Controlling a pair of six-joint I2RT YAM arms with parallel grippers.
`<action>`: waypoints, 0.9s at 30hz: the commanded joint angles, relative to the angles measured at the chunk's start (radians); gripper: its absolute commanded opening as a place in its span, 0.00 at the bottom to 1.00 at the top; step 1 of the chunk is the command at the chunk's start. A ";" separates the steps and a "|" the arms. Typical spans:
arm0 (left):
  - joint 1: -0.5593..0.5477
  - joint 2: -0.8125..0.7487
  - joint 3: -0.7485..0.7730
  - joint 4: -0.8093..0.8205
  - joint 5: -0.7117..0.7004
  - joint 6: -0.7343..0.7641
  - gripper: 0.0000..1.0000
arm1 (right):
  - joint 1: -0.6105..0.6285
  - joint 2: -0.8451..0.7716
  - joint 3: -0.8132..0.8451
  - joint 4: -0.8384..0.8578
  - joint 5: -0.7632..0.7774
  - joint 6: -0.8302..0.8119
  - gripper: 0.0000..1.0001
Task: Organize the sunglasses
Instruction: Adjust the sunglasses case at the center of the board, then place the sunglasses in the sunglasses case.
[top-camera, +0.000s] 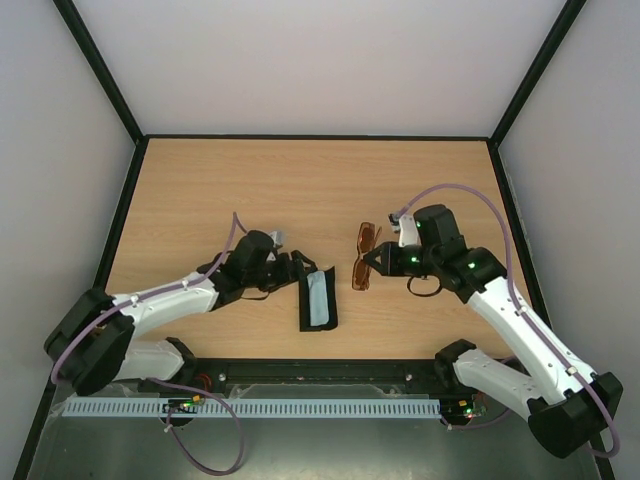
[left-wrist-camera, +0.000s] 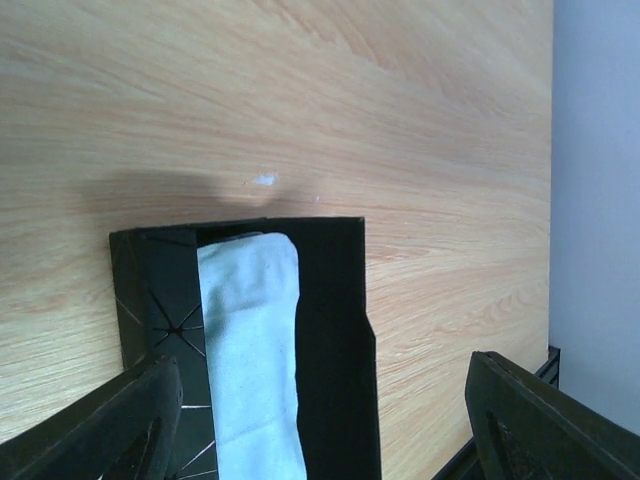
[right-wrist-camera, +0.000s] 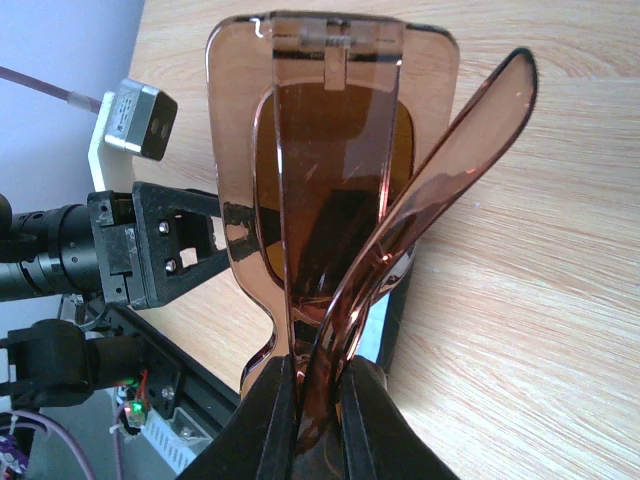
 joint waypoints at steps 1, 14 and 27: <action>0.023 -0.061 0.034 -0.097 -0.025 0.039 0.81 | -0.004 0.012 0.073 -0.049 -0.023 -0.005 0.01; 0.102 -0.137 0.023 -0.139 -0.009 0.103 0.98 | 0.138 0.221 0.281 -0.237 0.082 0.074 0.01; 0.145 -0.180 -0.079 -0.013 0.058 0.091 0.99 | 0.347 0.525 0.459 -0.351 0.339 0.226 0.01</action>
